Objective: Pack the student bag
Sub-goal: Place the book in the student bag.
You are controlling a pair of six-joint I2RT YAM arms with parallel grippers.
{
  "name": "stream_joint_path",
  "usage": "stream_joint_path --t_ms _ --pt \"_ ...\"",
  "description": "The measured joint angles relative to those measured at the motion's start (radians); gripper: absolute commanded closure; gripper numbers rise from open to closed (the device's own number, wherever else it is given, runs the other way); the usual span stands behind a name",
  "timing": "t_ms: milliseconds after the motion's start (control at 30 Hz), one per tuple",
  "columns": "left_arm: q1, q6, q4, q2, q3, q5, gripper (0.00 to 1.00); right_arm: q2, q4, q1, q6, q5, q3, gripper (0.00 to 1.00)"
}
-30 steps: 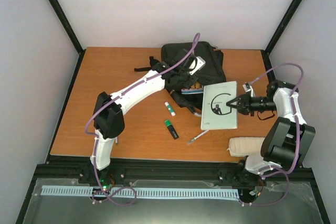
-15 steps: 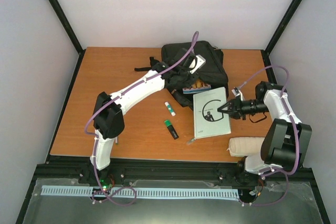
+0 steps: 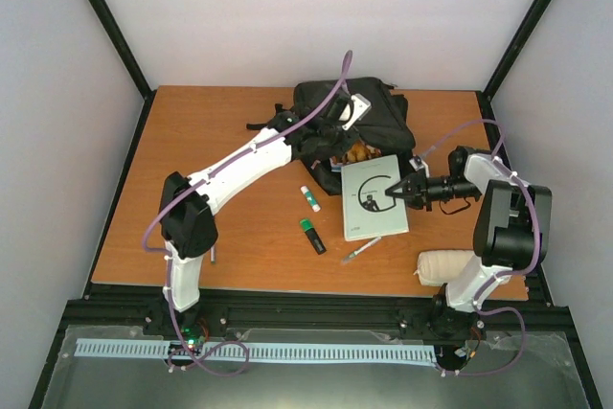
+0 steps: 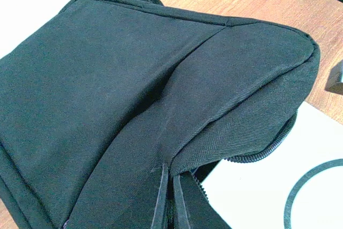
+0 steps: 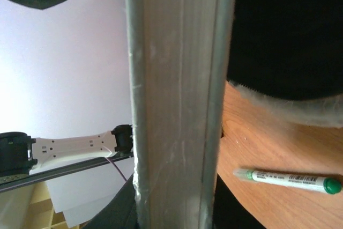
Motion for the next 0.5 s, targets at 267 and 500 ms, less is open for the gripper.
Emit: stream_joint_path --t_ms 267,500 --pt "0.000 -0.024 0.015 -0.015 -0.036 0.018 0.99 0.071 0.089 0.000 0.023 -0.033 0.000 0.97" --pt "0.000 -0.031 0.021 -0.029 -0.066 0.029 0.99 0.180 0.189 0.001 0.081 -0.065 0.025 0.97"
